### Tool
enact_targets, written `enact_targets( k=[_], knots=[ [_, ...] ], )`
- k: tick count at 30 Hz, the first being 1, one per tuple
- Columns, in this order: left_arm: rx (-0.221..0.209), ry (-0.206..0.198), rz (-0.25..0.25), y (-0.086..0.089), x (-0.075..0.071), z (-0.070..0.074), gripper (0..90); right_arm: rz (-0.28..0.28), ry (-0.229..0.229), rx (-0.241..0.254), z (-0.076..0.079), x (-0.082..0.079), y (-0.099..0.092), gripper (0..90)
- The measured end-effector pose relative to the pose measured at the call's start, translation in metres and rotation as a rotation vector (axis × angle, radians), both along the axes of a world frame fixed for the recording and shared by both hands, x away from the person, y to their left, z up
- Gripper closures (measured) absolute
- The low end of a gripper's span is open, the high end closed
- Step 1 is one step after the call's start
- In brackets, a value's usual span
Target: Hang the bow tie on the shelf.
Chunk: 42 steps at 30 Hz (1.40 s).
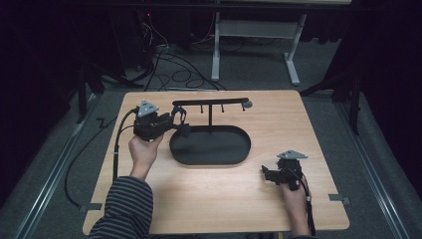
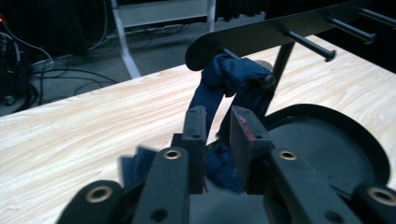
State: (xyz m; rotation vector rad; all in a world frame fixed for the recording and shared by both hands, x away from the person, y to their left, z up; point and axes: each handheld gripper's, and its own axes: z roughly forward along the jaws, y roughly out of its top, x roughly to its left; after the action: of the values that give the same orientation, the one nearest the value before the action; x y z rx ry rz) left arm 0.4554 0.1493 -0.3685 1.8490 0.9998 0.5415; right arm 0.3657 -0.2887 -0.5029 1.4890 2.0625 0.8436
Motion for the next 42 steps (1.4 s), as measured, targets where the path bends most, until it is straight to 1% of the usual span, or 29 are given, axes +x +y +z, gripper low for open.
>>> enact_targets(
  k=[2,6,10,12,18,24,31,36,42],
  knots=[
    [-0.001,-0.003,-0.004,0.001,-0.002,0.001,71.6,0.0,0.0,0.0,0.0,0.0,0.0,17.5],
    [-0.017,0.005,-0.01,0.007,-0.007,0.002,66.9,0.0,0.0,0.0,0.0,0.0,0.0,17.5],
    [-0.027,0.016,-0.012,0.012,-0.009,0.003,64.6,0.0,0.0,0.0,0.0,0.0,0.0,17.5],
    [-0.044,0.018,-0.009,0.017,-0.013,0.003,62.7,0.0,0.0,0.0,0.0,0.0,0.0,17.5],
    [-0.07,0.017,-0.003,0.028,-0.019,0.006,60.3,0.0,0.0,0.0,0.0,0.0,0.0,17.5],
    [-0.079,0.021,0.0,0.035,-0.024,0.008,57.7,0.0,0.0,0.0,0.0,0.0,0.0,17.5],
    [-0.071,0.017,0.007,0.04,-0.03,0.007,56.7,0.0,0.0,0.0,0.0,0.0,0.0,17.5],
    [-0.074,0.019,0.012,0.046,-0.035,0.006,55.8,0.0,0.0,0.0,0.0,0.0,0.0,17.5],
    [-0.088,0.025,0.022,0.054,-0.041,0.005,54.7,0.001,0.0,-0.001,0.0,0.0,0.0,17.4]
  ],
)
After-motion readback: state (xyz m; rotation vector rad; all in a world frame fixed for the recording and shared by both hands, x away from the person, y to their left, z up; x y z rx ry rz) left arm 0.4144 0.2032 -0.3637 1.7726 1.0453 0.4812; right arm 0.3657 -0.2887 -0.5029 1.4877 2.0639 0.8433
